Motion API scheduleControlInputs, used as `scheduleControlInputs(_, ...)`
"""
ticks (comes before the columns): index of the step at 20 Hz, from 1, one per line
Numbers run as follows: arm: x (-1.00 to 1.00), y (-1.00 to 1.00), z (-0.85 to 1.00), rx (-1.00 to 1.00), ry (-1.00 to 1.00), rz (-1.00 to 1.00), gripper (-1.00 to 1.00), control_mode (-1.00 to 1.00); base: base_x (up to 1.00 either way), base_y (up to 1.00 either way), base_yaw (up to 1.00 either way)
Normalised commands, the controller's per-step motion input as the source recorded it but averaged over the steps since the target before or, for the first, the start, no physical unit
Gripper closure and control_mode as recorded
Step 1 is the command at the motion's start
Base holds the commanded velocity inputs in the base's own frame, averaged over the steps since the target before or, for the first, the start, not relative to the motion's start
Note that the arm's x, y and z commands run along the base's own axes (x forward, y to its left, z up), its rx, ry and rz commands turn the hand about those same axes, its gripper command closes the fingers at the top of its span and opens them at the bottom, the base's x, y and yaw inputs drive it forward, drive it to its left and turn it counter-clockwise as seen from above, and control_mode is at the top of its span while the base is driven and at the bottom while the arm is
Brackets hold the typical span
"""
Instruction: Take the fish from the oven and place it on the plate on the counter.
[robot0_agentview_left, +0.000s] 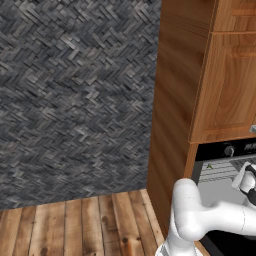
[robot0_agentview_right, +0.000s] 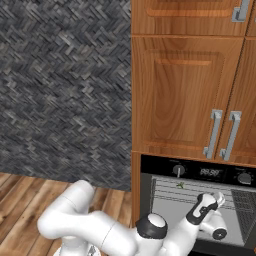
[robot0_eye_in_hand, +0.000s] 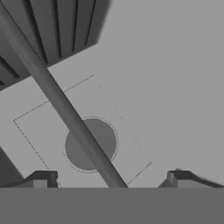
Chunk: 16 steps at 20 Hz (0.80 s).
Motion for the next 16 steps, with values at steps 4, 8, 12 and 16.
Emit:
scheduleControlInputs(4,0.08,0.05,-0.41,0.01,-0.22,0.01,-1.0,-1.0,0.0,0.0,0.0)
scheduleControlInputs(8,0.0,0.09,-0.28,0.06,-0.09,0.0,-1.0,-1.0,0.0,0.0,0.0)
scheduleControlInputs(12,0.0,0.01,-0.32,0.07,-0.01,0.0,-1.0,-1.0,0.0,0.0,0.0)
scheduleControlInputs(16,0.0,0.0,-0.28,0.08,-0.02,0.0,-1.0,-1.0,0.0,0.0,0.0)
